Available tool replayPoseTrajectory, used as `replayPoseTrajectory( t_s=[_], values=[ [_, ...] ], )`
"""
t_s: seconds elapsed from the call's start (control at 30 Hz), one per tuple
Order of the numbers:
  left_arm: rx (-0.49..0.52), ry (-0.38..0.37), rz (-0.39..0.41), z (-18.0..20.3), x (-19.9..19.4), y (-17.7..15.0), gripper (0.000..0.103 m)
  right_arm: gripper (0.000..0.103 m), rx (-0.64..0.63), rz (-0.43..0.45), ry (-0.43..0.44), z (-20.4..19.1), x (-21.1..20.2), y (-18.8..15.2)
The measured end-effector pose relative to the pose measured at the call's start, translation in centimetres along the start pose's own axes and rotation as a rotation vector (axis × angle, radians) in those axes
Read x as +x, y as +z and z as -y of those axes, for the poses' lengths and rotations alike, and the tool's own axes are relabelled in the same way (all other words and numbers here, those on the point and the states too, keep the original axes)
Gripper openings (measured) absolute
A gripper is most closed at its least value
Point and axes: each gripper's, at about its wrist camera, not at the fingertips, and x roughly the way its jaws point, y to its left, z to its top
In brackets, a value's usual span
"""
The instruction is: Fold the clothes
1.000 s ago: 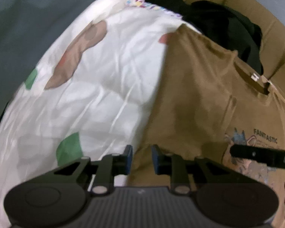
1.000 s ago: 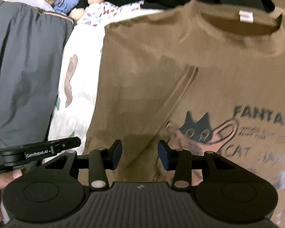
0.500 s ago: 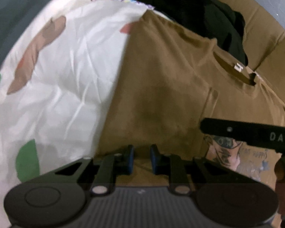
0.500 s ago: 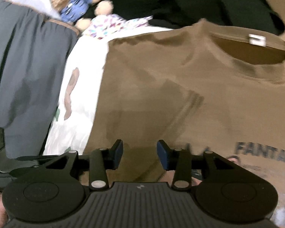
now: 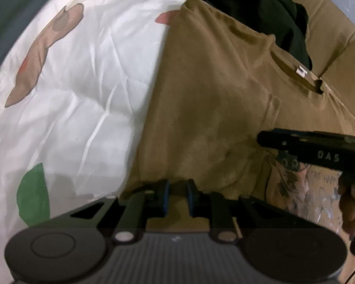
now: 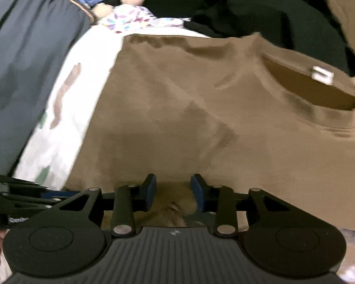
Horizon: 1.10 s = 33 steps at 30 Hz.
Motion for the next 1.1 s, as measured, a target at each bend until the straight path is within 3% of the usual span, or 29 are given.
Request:
replayPoseTrajectory(
  t_s=[0.07,0.2,0.37,0.63,0.9,1.1],
  values=[
    [-0.039,0.006,-0.013,-0.1,-0.3,-0.1,0.024,0.038,0.028,-0.011,-0.004,1.0,-0.9,-0.2],
    [-0.015,0.040,-0.023,1.4,-1.3,-0.4,0.027,0.039,0.035,-0.015,-0.019,2.5,-3.7,-0.7],
    [-0.031,0.006,0.028,3.7,-2.9,-0.4,0.047,0.045,0.074,0.015,-0.091,4.3,-7.6,-0.9],
    [0.030,-0.103,0.081,9.9,-5.2,-1.0,0.051,0.046,0.111,0.103,-0.148,5.9,-13.3,-1.3],
    [0.104,-0.171,0.099,16.5,-4.1,-1.9,0.051,0.046,0.130,0.164,-0.249,7.5,-18.6,-4.8],
    [0.154,-0.204,0.085,21.7,-1.8,-2.8,0.050,0.046,0.212,0.182,-0.351,11.6,-22.2,-8.8]
  ],
)
